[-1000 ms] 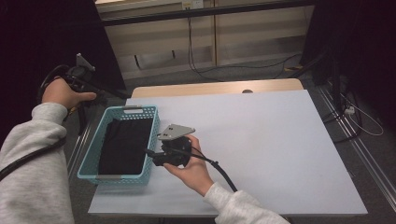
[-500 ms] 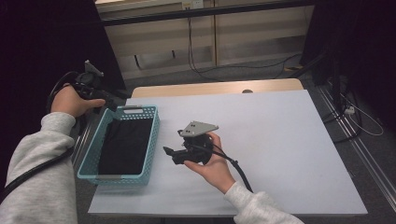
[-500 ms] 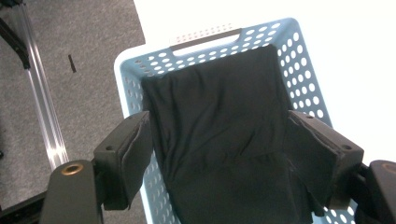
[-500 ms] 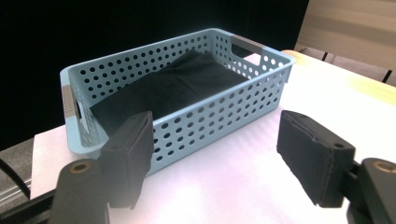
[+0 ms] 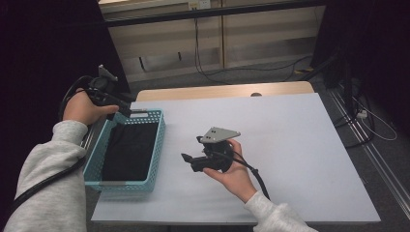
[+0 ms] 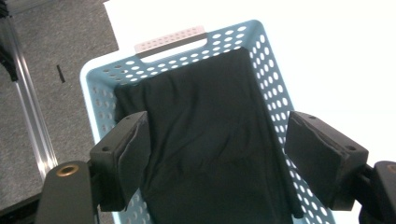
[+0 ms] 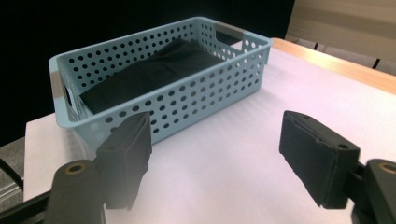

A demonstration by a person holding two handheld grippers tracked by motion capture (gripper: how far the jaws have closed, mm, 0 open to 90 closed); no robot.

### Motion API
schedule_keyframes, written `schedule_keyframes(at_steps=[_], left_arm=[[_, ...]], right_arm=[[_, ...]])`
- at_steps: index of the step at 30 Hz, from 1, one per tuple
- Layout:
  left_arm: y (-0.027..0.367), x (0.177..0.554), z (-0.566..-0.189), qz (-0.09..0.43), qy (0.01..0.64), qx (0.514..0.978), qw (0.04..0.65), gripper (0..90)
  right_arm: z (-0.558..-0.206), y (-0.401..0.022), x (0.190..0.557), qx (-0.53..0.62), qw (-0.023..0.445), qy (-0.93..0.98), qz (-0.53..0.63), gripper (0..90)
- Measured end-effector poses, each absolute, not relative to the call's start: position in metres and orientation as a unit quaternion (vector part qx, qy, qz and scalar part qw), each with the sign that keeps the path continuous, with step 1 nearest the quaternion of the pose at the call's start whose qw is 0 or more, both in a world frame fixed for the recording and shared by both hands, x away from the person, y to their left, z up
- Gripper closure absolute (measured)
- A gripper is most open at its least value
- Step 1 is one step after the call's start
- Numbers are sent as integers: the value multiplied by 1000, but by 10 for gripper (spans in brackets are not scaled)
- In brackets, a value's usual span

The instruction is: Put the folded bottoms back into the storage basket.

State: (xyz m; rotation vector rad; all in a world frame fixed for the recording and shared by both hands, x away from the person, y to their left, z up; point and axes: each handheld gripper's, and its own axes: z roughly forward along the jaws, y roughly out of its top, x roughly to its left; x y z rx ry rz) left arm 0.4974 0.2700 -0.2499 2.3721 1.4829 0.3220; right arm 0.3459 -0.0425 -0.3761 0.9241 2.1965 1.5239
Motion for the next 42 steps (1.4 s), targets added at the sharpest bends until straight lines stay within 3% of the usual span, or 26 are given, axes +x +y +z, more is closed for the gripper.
schedule_keyframes(at_steps=[42], left_arm=[[217, 472, -258, 101, 466, 858, 191, 215]], right_arm=[[-402, -154, 322, 386, 174, 748, 511, 240]])
